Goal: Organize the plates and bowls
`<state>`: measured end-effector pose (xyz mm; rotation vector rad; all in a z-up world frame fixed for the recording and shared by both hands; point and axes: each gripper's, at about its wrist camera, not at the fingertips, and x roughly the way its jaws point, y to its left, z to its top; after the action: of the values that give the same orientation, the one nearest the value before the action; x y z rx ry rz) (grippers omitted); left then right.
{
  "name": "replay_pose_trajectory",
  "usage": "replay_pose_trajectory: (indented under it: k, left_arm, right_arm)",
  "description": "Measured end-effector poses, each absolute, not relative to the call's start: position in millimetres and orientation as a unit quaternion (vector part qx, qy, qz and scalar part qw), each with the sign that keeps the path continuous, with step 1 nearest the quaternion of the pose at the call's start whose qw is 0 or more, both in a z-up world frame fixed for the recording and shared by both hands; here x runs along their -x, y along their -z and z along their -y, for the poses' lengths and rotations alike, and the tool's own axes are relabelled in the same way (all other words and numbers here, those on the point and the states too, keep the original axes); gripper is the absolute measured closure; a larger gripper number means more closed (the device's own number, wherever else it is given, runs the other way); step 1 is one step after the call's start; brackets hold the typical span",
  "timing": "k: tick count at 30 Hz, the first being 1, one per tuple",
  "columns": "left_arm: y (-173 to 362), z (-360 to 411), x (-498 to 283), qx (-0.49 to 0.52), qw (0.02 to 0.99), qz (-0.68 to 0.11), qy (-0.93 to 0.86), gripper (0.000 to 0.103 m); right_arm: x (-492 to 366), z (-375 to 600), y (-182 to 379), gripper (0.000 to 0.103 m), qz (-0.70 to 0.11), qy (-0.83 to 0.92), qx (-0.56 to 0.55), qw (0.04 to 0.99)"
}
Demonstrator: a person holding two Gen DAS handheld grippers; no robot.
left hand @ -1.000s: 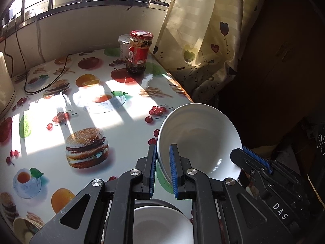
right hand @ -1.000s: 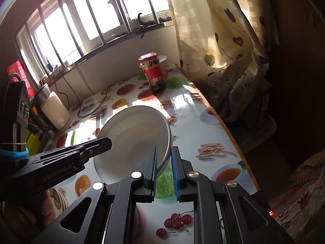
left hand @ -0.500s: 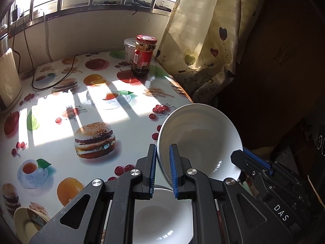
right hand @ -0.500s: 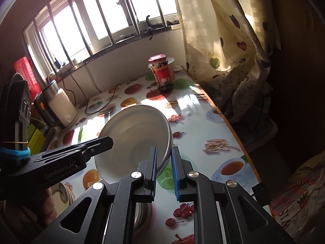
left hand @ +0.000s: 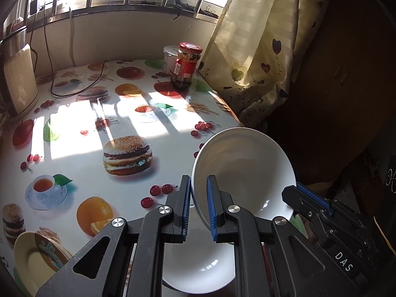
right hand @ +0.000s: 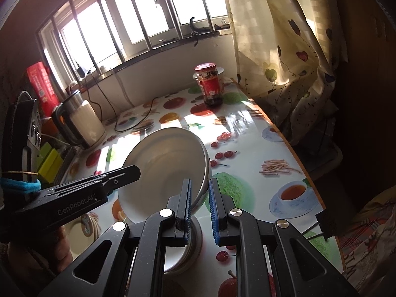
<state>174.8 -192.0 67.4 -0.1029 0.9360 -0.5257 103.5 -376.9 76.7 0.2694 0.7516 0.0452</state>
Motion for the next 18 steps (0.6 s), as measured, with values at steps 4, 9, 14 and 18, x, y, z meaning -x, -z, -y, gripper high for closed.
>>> replay_pose_trajectory:
  k: [4,9,14,18]
  left_arm:
    - [-66,188,-168,0.045,0.86,-0.445,0.245,0.089]
    - [-63,180,-160,0.052,0.859,-0.446,0.244,0.089]
    - [-56,172,-152,0.057,0.857,-0.453,0.238,0.089]
    - [-53,168,-148,0.058,0.857,-0.455,0.234,0.089]
  right_arm:
    - [-98,373,-74,0.089,-0.369,-0.026,-0.132,0.92]
    - [-92,369,-71,0.089,-0.372,-0.03,-0.134,0.918]
    - [-87,363,-67,0.089,-0.378,-0.035,-0.13,0.916]
    - [-84,359,-64,0.089,-0.382,-0.038,-0.127,0.914]
